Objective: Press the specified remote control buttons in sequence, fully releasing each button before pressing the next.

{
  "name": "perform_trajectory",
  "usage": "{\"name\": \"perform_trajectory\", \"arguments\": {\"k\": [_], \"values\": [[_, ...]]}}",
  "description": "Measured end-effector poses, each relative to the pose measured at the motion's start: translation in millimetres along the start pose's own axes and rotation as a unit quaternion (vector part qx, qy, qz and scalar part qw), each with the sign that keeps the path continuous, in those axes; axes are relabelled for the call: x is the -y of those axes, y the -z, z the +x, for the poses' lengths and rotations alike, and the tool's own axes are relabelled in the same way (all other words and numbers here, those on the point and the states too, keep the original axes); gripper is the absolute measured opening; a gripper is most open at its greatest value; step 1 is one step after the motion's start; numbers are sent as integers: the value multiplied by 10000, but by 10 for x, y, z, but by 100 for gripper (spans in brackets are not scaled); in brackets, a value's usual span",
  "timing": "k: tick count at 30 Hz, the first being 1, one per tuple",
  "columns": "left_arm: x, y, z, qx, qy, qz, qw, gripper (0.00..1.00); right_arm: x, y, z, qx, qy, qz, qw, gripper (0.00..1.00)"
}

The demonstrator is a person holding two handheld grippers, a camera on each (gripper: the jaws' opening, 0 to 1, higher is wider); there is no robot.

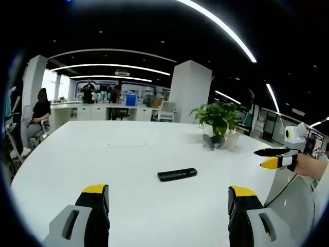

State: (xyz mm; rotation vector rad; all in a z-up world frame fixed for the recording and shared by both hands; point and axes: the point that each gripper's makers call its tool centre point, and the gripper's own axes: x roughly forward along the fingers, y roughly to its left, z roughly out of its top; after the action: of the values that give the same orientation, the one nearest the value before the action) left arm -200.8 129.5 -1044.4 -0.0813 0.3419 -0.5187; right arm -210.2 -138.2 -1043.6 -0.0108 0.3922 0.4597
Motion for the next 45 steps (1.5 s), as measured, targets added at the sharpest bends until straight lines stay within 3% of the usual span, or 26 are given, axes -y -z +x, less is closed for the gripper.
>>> {"name": "perform_trajectory", "arguments": {"k": [20,24,30,45], "values": [[13,-26,209,-37,285,-323,9991,100,-7,54,30,-70,-18,-55,10000,89],[29,-18,267,-48,408,-548,9976,100,-45,59,56,-66,-70,-69,9999,89],[71,120,446,-380,640,-424,9963,100,-131,90,112,-119,-207,-199,9995,89],[-132,194,835,-611,1015,-436,9920,100,-231,209,187,-343,-400,-306,9981,84]]}}
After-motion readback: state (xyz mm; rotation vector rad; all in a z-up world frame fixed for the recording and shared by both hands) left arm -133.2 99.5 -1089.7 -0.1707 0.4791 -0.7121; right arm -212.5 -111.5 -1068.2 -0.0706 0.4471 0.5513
